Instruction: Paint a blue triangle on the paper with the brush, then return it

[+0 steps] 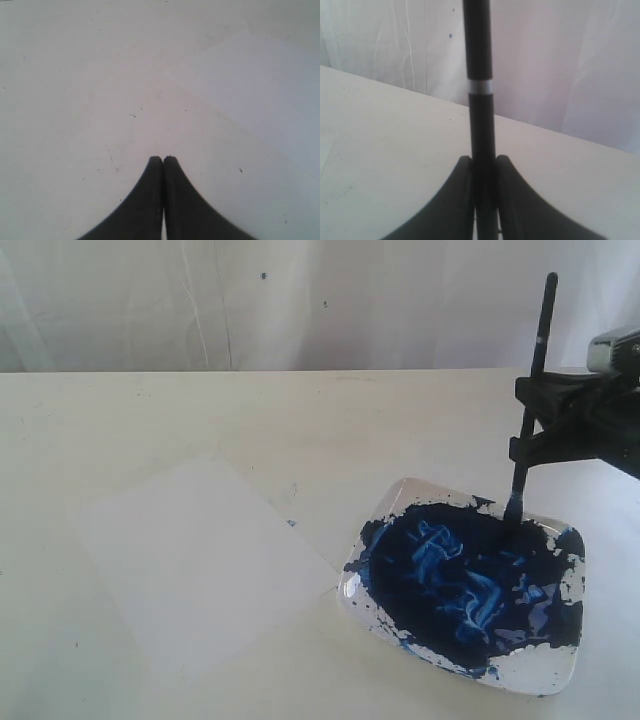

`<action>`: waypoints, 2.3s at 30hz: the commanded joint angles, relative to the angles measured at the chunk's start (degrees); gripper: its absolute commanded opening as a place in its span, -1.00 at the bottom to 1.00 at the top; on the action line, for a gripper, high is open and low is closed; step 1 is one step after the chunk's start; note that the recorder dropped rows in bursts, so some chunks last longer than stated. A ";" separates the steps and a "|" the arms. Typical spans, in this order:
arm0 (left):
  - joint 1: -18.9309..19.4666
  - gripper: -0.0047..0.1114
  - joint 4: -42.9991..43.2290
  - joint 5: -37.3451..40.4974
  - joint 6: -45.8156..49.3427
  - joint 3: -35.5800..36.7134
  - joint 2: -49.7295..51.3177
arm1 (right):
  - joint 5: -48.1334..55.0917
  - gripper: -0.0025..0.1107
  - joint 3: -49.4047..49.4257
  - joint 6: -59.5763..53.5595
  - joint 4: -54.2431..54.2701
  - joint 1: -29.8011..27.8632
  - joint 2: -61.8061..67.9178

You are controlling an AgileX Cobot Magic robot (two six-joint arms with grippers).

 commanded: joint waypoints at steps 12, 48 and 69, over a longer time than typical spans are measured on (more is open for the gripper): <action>0.16 -0.92 0.36 -0.13 0.13 0.10 -0.29 | -3.52 -0.84 -0.17 5.37 0.28 -0.31 1.57; 0.16 -0.92 0.36 -0.13 0.13 0.10 -0.29 | -13.63 -0.84 -0.17 17.35 2.00 -0.31 -8.02; 0.16 -0.92 0.45 -8.55 5.08 0.10 -0.29 | 0.51 -0.84 -0.17 17.35 2.62 -0.31 -8.02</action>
